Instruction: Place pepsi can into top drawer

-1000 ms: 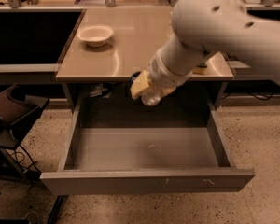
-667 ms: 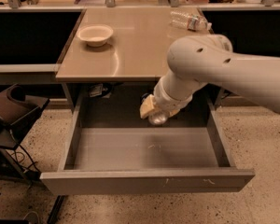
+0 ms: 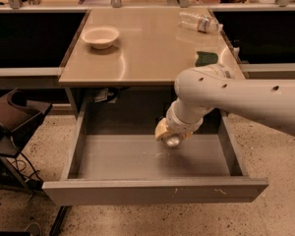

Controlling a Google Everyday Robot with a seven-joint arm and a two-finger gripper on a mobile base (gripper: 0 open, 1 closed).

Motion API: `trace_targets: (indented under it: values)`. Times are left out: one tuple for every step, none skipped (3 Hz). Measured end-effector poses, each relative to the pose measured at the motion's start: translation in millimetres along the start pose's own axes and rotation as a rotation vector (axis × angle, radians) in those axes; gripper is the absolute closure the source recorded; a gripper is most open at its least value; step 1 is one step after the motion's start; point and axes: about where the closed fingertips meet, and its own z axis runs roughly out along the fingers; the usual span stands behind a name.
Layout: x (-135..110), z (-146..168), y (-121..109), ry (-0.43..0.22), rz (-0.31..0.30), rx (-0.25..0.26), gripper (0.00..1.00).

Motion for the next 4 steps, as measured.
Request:
trace_targets:
  values:
    - [5.8, 15.1, -9.3, 0.021, 0.02, 0.011, 1.0]
    - [9.8, 24.4, -16.2, 0.035, 0.038, 0.013, 1.0]
    - [11.6, 28.6, -19.6, 0.038, 0.048, 0.011, 1.0]
    - [11.6, 28.6, -19.6, 0.038, 0.048, 0.011, 0.81]
